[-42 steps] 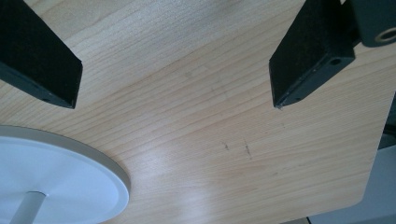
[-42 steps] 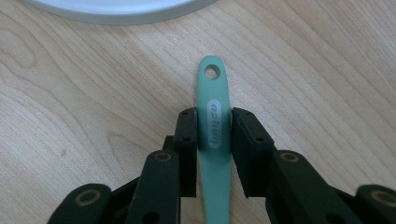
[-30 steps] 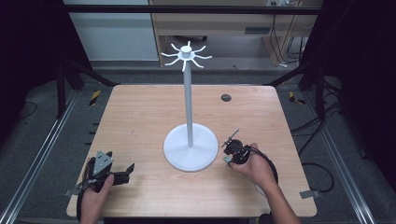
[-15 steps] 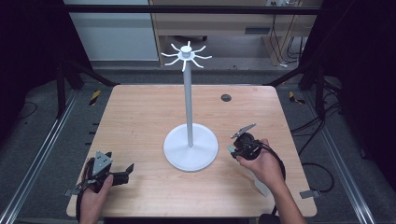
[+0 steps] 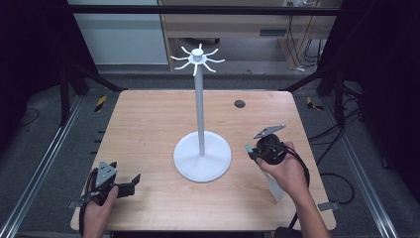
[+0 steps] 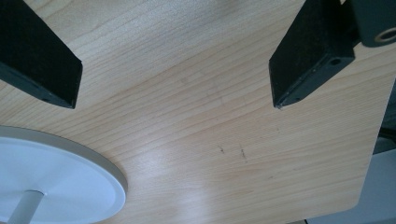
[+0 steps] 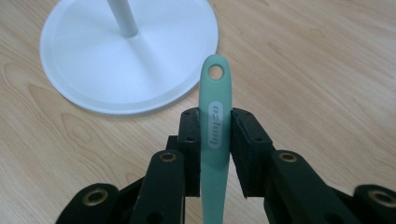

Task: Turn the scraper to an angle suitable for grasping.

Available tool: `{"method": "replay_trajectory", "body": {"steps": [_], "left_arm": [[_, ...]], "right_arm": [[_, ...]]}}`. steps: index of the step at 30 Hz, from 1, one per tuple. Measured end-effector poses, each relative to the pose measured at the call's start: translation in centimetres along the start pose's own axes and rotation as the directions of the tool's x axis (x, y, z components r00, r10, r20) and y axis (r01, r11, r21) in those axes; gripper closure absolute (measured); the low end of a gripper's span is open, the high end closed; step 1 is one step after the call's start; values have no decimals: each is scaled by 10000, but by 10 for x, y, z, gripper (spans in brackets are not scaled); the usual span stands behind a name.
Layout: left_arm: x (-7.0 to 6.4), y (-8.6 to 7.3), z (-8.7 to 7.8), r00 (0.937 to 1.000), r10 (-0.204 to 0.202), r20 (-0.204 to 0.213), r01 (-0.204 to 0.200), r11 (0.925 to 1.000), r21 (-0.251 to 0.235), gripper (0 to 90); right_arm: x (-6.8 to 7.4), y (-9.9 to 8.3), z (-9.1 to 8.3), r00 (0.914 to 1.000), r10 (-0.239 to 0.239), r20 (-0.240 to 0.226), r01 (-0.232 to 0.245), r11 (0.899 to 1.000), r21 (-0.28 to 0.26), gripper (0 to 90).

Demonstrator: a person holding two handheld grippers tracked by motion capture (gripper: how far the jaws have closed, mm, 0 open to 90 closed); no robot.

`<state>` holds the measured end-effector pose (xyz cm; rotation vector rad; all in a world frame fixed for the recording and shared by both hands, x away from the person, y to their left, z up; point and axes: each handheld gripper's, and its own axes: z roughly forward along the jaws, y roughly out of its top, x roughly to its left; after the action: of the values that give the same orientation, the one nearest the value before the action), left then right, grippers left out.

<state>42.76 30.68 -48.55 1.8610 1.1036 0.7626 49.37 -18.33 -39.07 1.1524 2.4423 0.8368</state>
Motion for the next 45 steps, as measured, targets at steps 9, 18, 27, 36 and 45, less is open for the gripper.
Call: {"method": "replay_trajectory", "body": {"steps": [9,18,27,36,45], "left_arm": [[1,-1,-3,9999,-85,-96,85,9999,-65,23],[2,-2,-3,9998,-171,-60,171,9998,-67,23],[3,-2,-5,9998,-218,1,218,9997,-127,23],[0,-1,-3,9998,-190,88,191,9997,-123,23],[0,-1,-3,9998,-180,126,182,9997,-147,23]], "right_arm": [[-6,12,-27,9999,88,67,-80,9933,-1153,745],[-7,24,-49,9998,197,-24,-198,9754,-2194,744],[-3,36,-67,9998,101,144,-53,9534,-3017,744],[0,45,-76,9997,224,39,-197,9377,-3468,744],[9,62,-82,10000,-13,70,38,9259,-3777,744]]}}
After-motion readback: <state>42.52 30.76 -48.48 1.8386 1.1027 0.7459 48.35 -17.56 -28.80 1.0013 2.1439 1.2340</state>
